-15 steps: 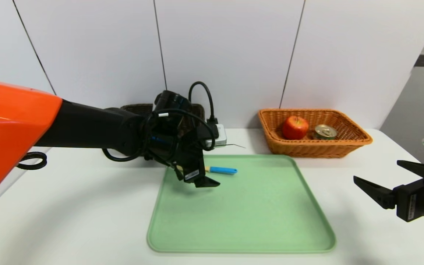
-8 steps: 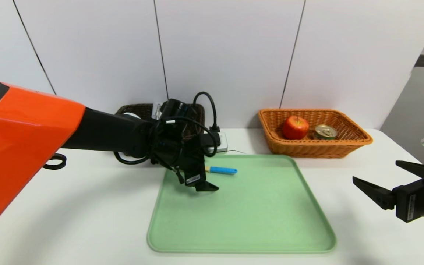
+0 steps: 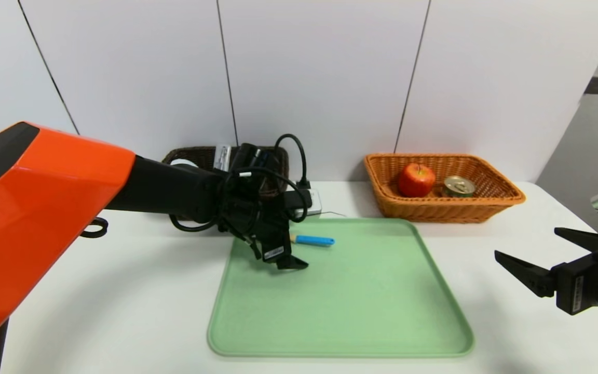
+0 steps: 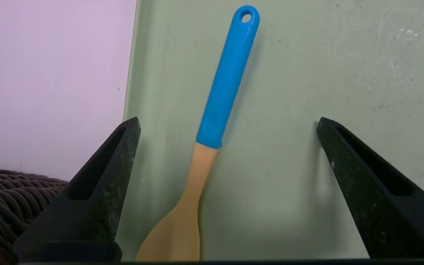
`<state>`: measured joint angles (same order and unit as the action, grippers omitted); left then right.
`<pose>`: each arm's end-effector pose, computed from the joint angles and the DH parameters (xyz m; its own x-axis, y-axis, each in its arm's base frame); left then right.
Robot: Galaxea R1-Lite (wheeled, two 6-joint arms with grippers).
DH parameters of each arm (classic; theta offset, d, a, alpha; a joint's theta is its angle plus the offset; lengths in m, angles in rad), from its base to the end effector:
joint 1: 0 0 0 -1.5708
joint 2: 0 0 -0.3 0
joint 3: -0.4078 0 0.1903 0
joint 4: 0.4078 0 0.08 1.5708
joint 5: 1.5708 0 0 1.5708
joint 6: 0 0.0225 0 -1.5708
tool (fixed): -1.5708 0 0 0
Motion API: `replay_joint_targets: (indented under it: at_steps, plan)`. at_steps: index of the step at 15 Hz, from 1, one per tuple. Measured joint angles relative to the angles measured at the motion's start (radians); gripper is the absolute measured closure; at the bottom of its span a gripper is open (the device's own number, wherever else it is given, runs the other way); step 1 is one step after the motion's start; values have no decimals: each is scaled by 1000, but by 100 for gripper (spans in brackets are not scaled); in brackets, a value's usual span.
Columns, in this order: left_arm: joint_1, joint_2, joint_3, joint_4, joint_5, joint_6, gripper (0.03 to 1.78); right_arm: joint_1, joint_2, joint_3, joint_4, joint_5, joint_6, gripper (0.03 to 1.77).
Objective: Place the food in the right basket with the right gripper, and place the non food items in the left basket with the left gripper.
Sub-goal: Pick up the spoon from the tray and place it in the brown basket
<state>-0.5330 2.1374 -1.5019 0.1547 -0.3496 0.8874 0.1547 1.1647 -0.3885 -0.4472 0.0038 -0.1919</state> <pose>0.3557 -0.2188 0.1383 0.3954 -0.6309 -0.6675 0.9070 0.1537 0.3920 0.1541 0.0241 0.1740 0.9345 0.1496 -0.3231 -0.2156 0.9599 -0.1793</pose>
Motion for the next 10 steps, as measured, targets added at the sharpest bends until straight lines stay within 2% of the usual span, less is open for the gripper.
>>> replay_joint_targets:
  at_steps: [4, 10]
  plan:
    - [14, -1, -82, 156, 41, 16, 12, 1, 1, 9, -1, 6, 0, 9]
    - [13, 39, -413, 467, 63, 51, 12, 17, 1, 20, -1, 7, 3, 9]
